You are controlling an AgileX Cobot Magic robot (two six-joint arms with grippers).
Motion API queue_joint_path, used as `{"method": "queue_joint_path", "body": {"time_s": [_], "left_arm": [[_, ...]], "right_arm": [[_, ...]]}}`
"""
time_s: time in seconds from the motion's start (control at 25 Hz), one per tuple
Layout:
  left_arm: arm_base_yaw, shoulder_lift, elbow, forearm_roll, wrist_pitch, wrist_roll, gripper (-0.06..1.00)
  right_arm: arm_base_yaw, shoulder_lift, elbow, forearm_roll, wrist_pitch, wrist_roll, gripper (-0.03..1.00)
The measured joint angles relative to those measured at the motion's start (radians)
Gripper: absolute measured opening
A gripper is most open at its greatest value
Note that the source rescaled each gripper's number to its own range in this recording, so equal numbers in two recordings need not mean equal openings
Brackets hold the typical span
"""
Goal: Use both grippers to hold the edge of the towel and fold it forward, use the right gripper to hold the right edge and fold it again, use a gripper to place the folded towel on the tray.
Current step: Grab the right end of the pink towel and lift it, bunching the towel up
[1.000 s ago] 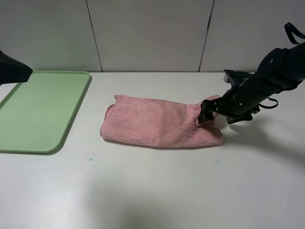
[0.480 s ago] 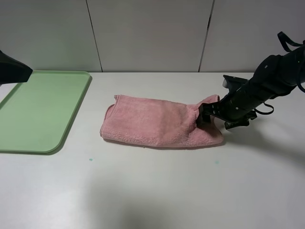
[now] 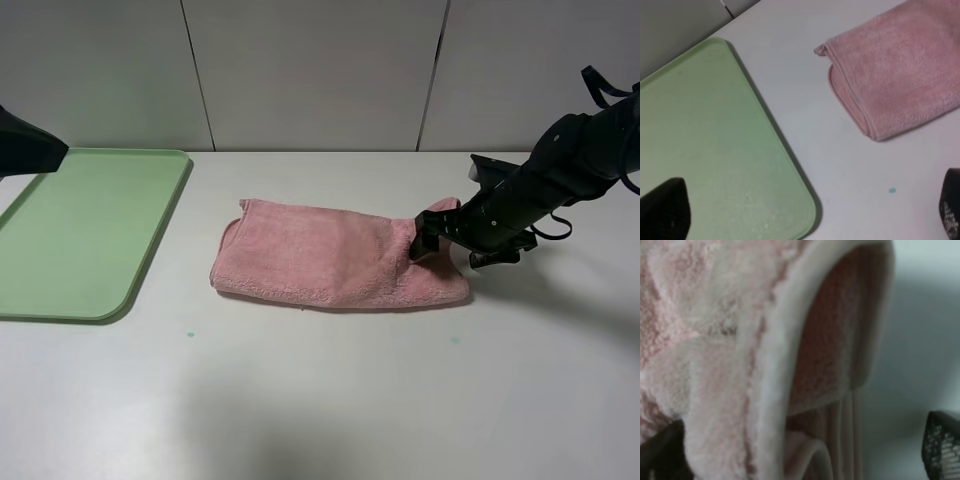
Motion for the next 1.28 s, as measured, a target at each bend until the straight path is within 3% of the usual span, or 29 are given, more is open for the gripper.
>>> {"method": "queue_joint_path", "body": {"time_s": [0.12,0.68,1.28], "left_arm": [[0.000,0.000,0.000,0.000,0.000,0.000,1.00],[0.000,0.000,0.000,0.000,0.000,0.000,1.00],[0.000,0.000,0.000,0.000,0.000,0.000,1.00]], "right_arm": [[0.000,0.003,0.000,0.000,0.006,0.047,0.77],[-0.007,0.012,0.001,0.003,0.031,0.105,0.07],[-0.005,0.001,0.001,-0.046,0.045,0.113,0.08]]}}
